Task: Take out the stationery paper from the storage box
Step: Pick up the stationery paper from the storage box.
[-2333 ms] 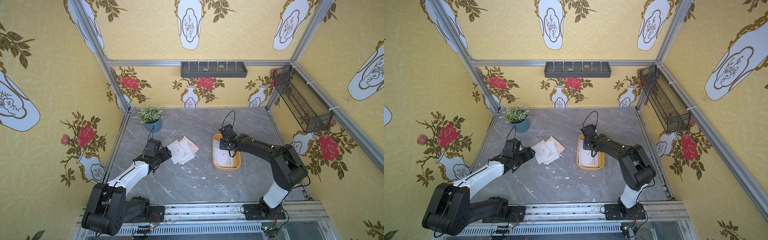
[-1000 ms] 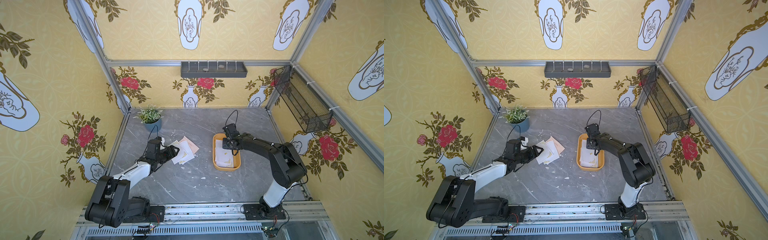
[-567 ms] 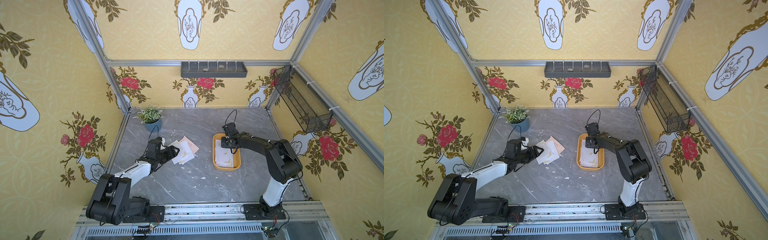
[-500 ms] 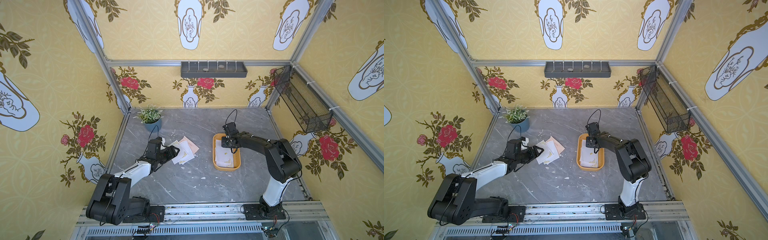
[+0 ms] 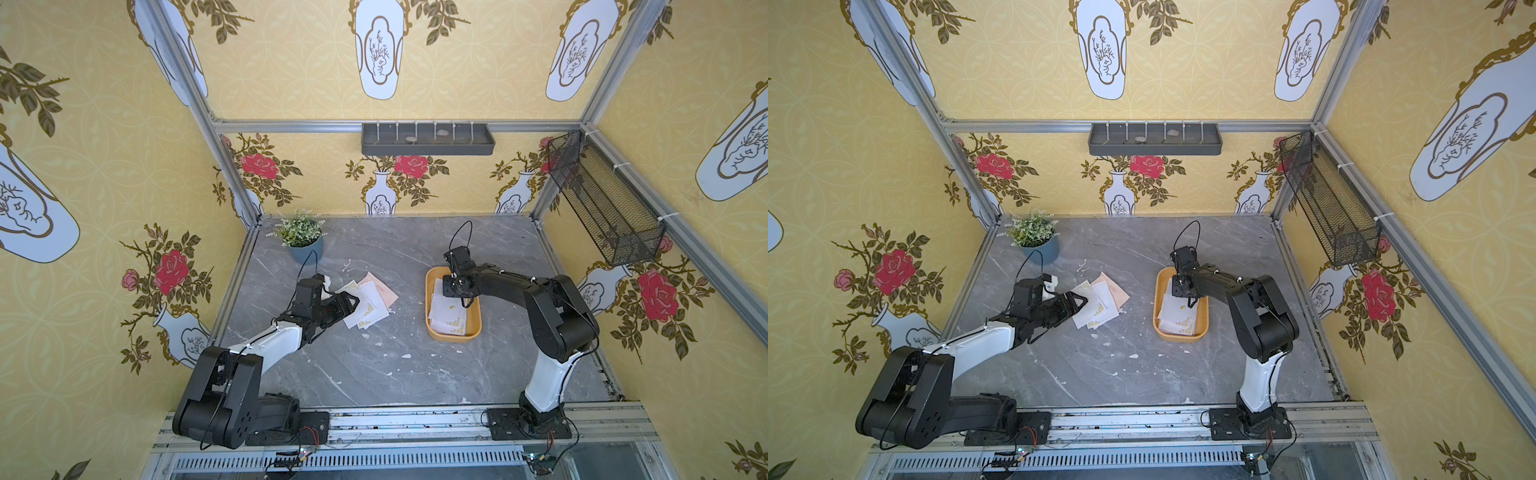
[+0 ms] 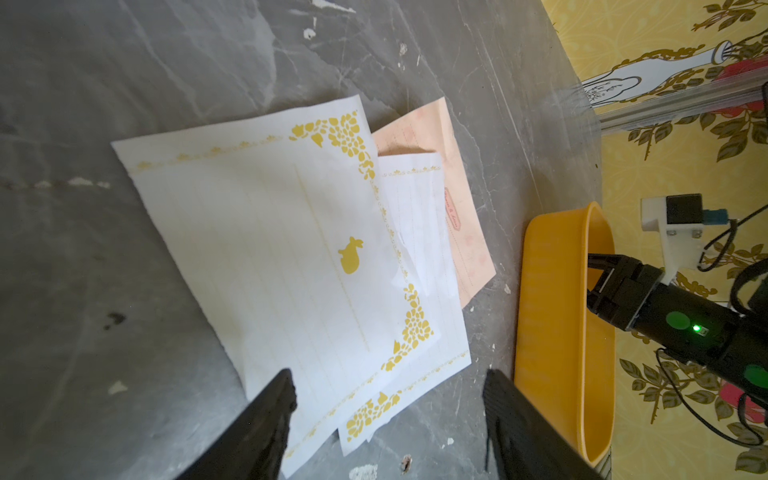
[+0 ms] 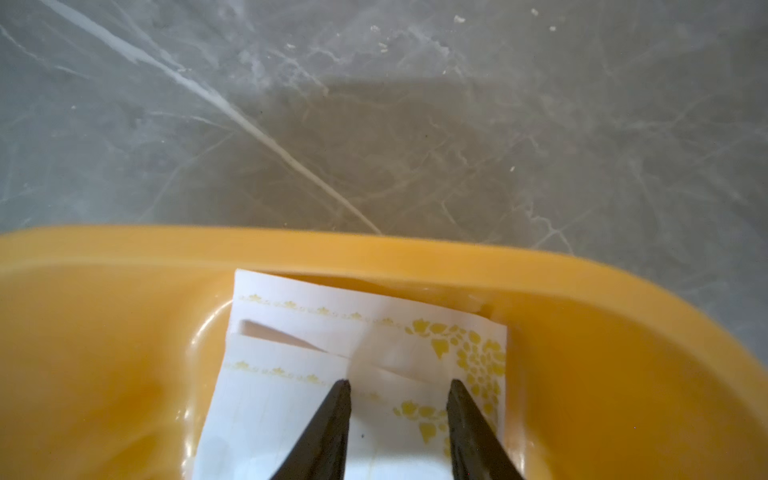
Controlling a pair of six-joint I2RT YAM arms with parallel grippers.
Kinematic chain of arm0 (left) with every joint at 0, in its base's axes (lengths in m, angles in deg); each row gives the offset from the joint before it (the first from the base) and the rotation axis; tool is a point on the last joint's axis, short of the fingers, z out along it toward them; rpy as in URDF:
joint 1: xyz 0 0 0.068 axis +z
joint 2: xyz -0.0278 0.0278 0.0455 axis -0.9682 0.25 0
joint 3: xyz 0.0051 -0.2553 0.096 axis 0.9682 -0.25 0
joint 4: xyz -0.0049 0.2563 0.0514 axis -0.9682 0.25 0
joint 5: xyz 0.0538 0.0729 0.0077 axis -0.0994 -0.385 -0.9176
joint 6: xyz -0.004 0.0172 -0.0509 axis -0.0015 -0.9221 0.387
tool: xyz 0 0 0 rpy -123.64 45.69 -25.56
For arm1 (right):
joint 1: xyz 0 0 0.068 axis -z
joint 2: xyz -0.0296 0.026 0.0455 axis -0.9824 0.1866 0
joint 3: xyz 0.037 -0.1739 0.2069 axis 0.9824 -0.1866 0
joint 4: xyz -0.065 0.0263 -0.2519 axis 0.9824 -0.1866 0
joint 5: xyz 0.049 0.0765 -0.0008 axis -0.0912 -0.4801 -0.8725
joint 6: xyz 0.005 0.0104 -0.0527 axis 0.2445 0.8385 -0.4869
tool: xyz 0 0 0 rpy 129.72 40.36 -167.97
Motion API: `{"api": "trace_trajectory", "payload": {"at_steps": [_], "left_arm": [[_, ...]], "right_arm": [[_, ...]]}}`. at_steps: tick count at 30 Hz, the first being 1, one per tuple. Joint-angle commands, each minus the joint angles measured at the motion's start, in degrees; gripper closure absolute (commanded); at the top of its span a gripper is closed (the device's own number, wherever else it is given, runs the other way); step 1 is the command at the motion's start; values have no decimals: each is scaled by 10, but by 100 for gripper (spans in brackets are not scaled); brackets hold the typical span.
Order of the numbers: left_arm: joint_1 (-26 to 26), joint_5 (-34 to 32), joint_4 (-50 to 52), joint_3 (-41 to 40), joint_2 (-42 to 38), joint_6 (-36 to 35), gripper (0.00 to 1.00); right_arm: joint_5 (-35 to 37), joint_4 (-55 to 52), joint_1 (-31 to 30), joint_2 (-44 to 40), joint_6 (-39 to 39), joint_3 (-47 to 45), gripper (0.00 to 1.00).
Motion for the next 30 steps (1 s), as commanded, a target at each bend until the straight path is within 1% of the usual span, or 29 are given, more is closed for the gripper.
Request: {"api": "trace_trajectory", "payload": {"at_steps": [1,4,7,10,16,19,24,27,30], "left_arm": [[0,3,-3,1,7,-6,27],[0,5,-5,2,11,-6,27],[0,6,-6,2,12,-6,27],[1,5,-6,2,12,-6,27],[0,5,-7,3,15,-6,27],[0,7,-8,4,18,-6,27],[0,8,-11,5,24,-6,28],[0,9,-11,6,26,-6,28],[0,9,-11,6,27,-6,28]], "right_arm": [[26,-2,-4,-8,-1,-4,59],[28,4,-5,-14,-4,-6,54],[40,-2,-5,-12,-3,-3,46],[48,-12,-5,-8,3,2,43],[55,-22,-6,-4,18,-3,41],[57,-25,-9,-3,20,-4,37],[78,-52,-17,18,29,12,33],[80,-60,-18,29,40,15,30],[82,-69,-21,40,52,16,29]]}}
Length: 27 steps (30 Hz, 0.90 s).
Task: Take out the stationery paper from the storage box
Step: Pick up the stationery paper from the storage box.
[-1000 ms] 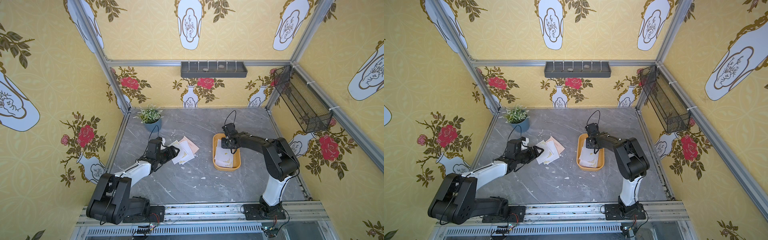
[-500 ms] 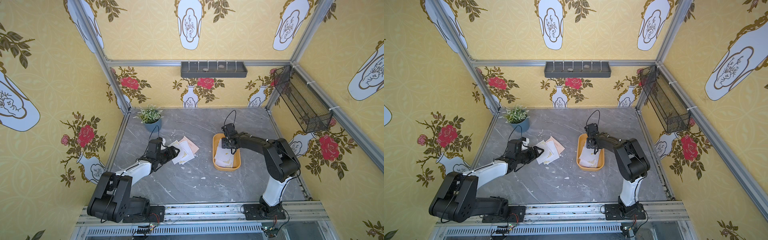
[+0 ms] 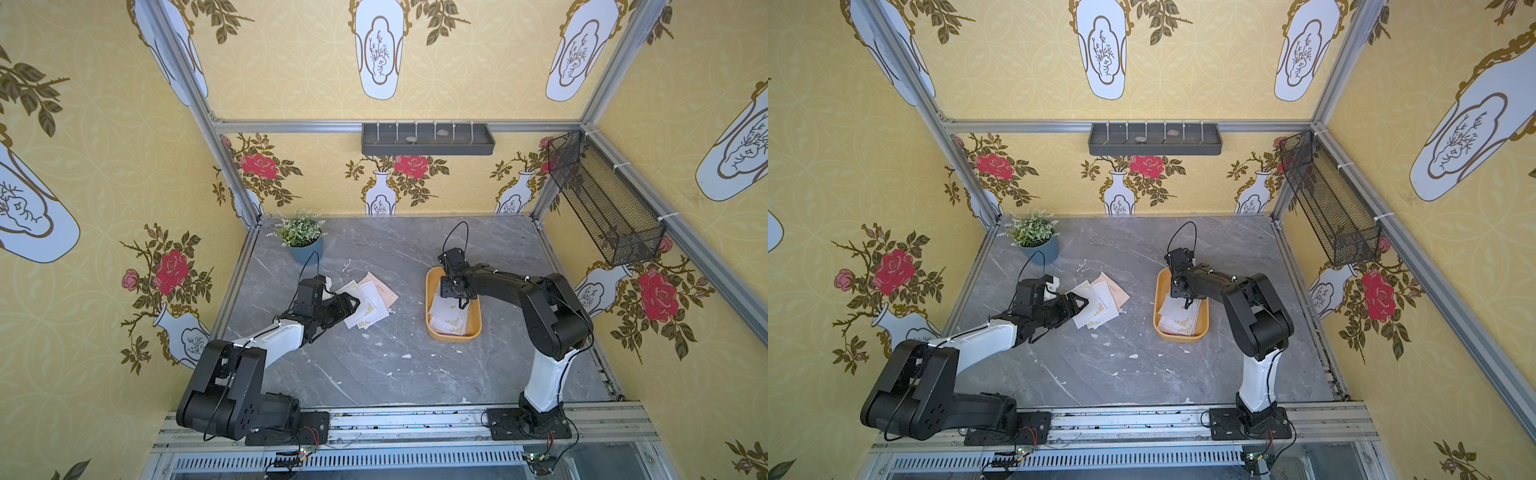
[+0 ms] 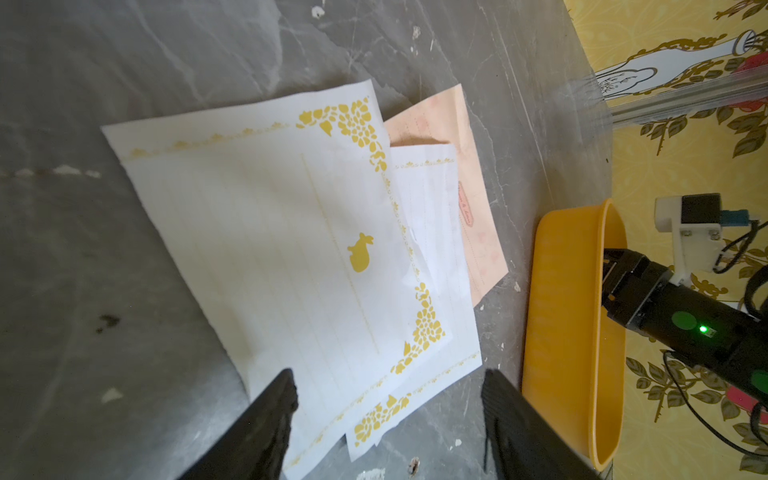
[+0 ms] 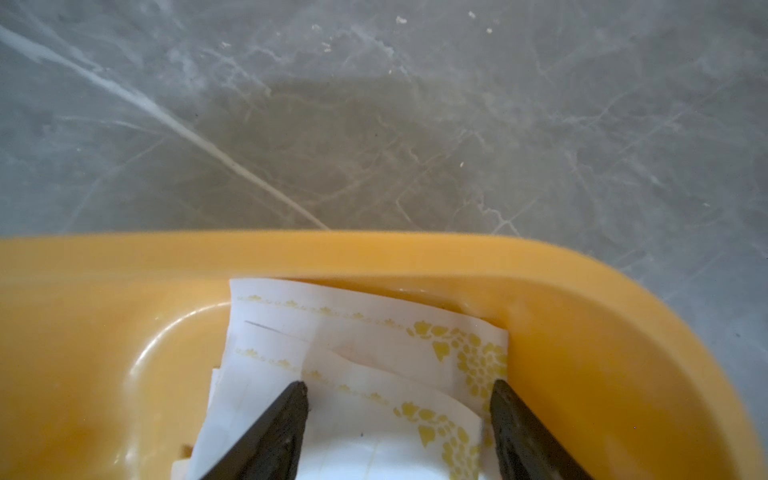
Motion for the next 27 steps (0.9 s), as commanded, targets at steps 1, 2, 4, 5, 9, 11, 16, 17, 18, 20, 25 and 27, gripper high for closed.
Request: {"api": "trace_trajectory", "payload": {"at_steps": [1,2,4,5,9,11,16,17,18,20,25,27], "left_arm": [[0,5,-9,3,4,-5,28],[0,5,-9,3,4,-5,28],[0,5,-10,3,6,-5,28],[0,6,-10,3,7,-5,28],[0,4,-10,1,7,-5,28],[1,4,-8,0,6,-5,28],[0,6,-8,0,5,-4,28],[0,6,-8,1,4,-4,28],[0,6,-8,1,2,-3,28],[0,11,-8,1,-1,-2,28],[-12,28,-8,13,-7,-3,28],[-25,43,-12,24,-5,-6,28]], "right_arm": [[-1,-42,-2,17,17,-5,29],[-4,-42,-2,19,20,-6,29],[-10,-38,-4,20,25,-12,32],[-16,-32,-5,18,25,-17,35],[-25,-20,-5,8,31,-30,49],[-23,-19,-6,2,31,-32,54],[-8,-23,-9,-18,35,-33,76],[-3,-25,-12,-25,35,-32,80],[3,-26,-15,-32,36,-32,83],[18,-33,-22,-52,36,-29,89],[47,-50,-33,-109,37,-24,96],[58,-58,-38,-135,37,-23,97]]}}
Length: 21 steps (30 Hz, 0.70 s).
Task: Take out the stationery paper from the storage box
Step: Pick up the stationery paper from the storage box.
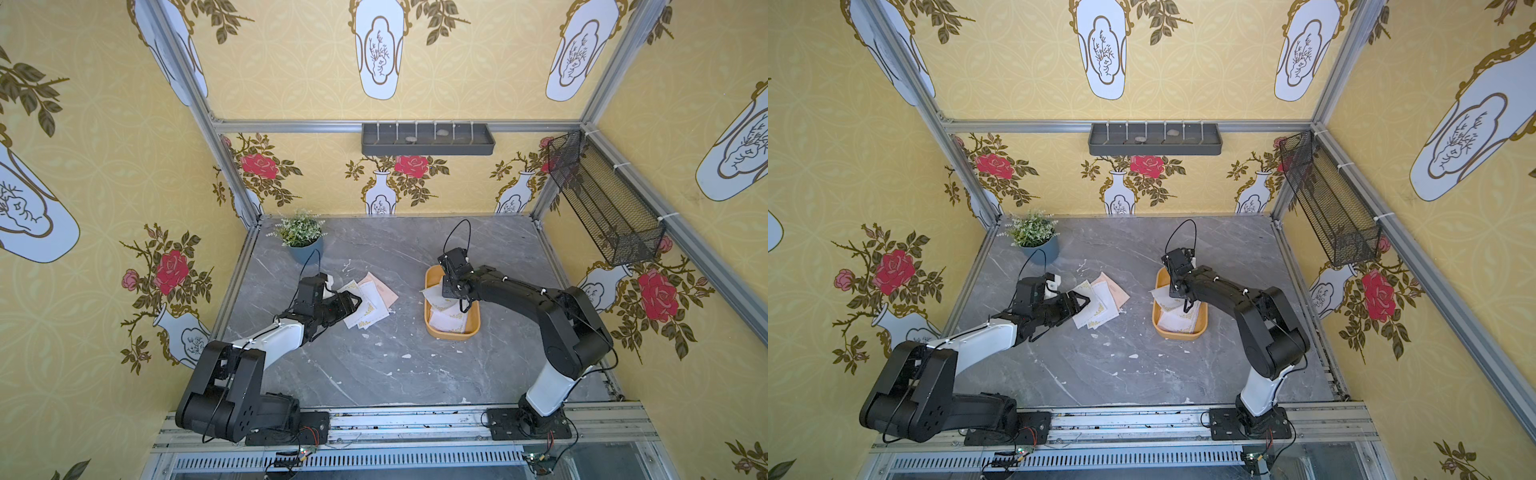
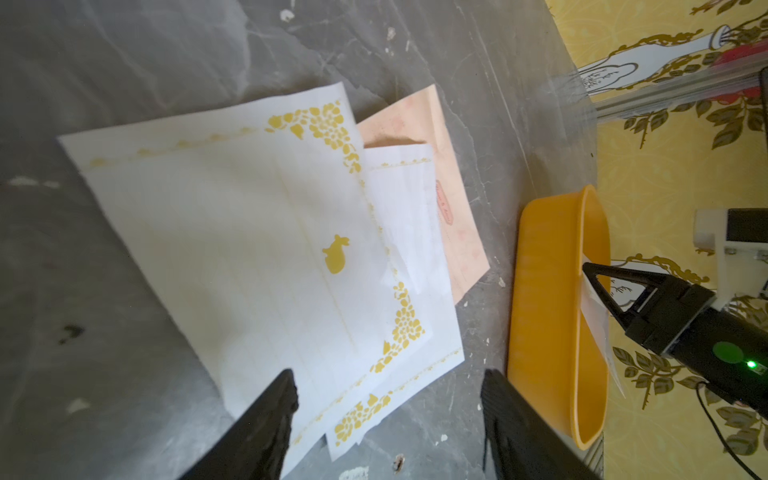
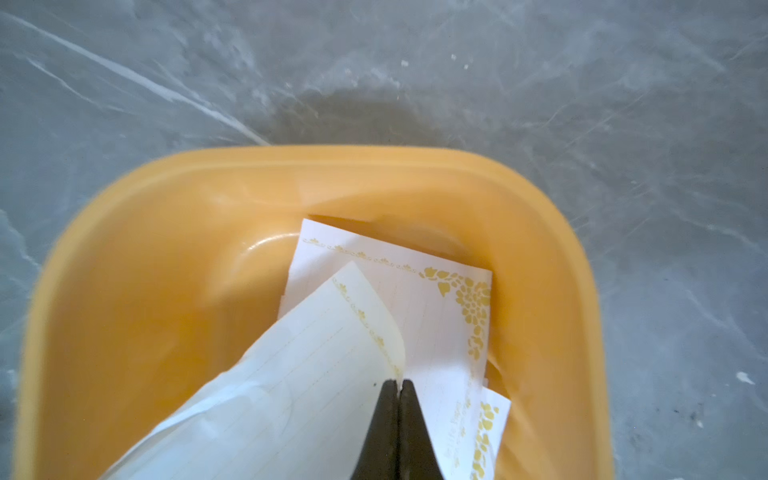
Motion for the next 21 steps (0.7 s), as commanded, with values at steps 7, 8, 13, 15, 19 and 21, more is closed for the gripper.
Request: {"api": "trace_trajectory", "payload": {"at_steps": [7,8,13,15,19,21], "left_arm": [[-54,162,-205,28,55,72,26],[-57,180,-232,32,68,85,26],[-76,212,-285,61,122,107,26],[-85,224,-311,70,137,119,26],[-118,245,-317,109,166,121,26],[-132,258,-320,127,180,122,26]], "right_arm": [[30,11,-28,-140,-36,-29,97],[22,14,-29,-154,-39,-35,97],[-11,40,-46,-214,-76,-70,97],[-18,44,-57,-222,-82,-79,97],[-37,75,-100,-223,-106,-96,97],[-34,87,-123,-216,-119,-97,96]]}}
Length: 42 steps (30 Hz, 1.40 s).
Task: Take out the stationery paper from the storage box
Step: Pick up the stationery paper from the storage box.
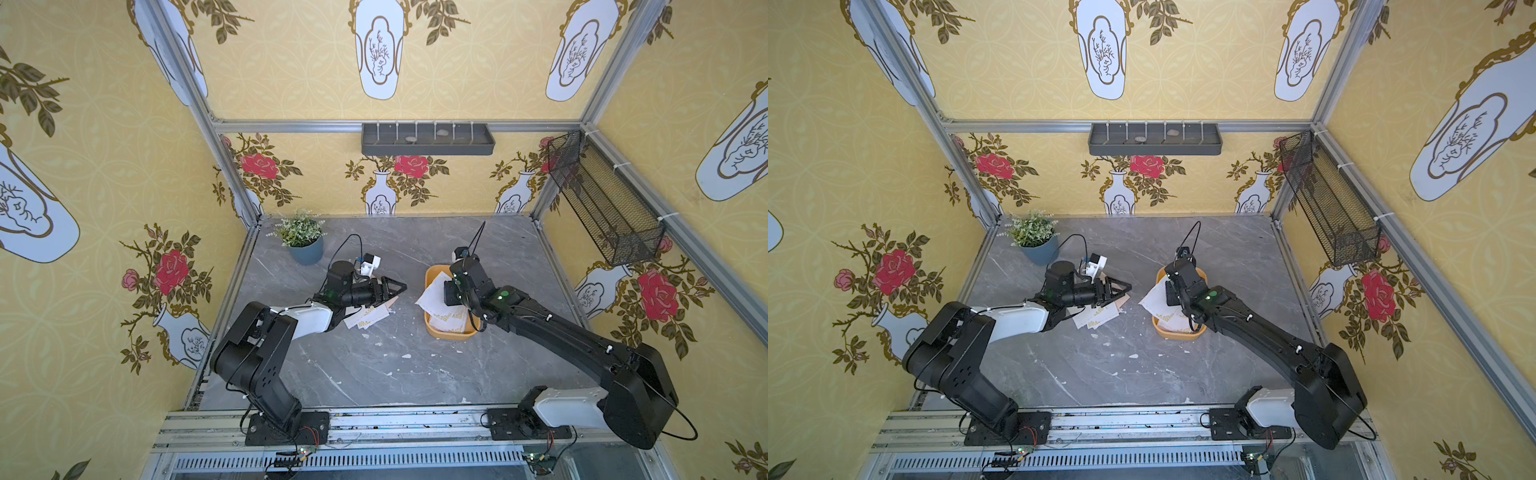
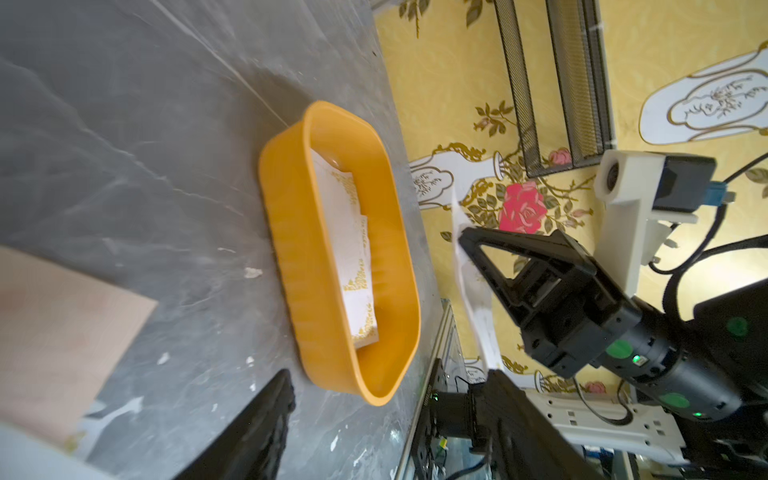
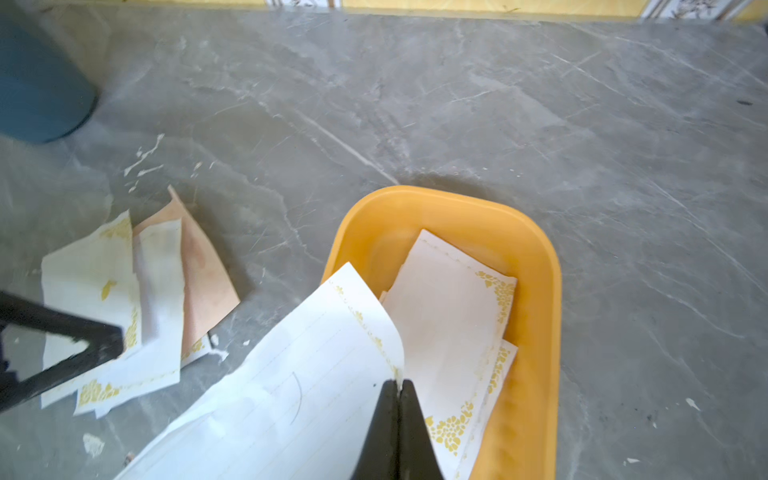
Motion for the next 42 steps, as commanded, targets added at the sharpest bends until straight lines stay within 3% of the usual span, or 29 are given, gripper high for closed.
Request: {"api": "trace_trajectory", "payload": {"at_steps": [1,9,12,14,20,22,24,27,30,33,38,42], "left_arm": [[-18,35,-36,23,19,5,26],[-53,54,-36,58,50,4,28],[-57,63,-36,64,60,6,34],[-59,66,-36,66,67,6,42],[-66,72,-36,74,80,6,85],[-66,73,-36,75,80,6,100],[-66,72,-35,72,76,4,100],[-66,58,-16,67,61,-11,100],[-62,27,26,59,35,-42,100],[-57,16,34,46,14,-56,100],[-52,3,10,28,-11,-52,100],[-52,4,-34,21,-16,-33,100]], "right_arm": [[-8,50,-29,12,-36,1,96],[-3,67,-48,42,-51,20,96],[-2,73,-48,38,-52,21,96],[-1,76,-50,35,-53,19,96],[-6,96,-50,12,-54,6,93],[-6,97,-50,8,-55,5,88],[0,98,-50,4,-54,1,82],[20,99,-50,-11,-49,-7,54],[18,113,-26,-55,-38,-35,38],[-103,146,59,-133,-5,-82,27],[-455,275,247,-216,97,-174,18],[-608,400,279,-186,168,-208,17]]}}
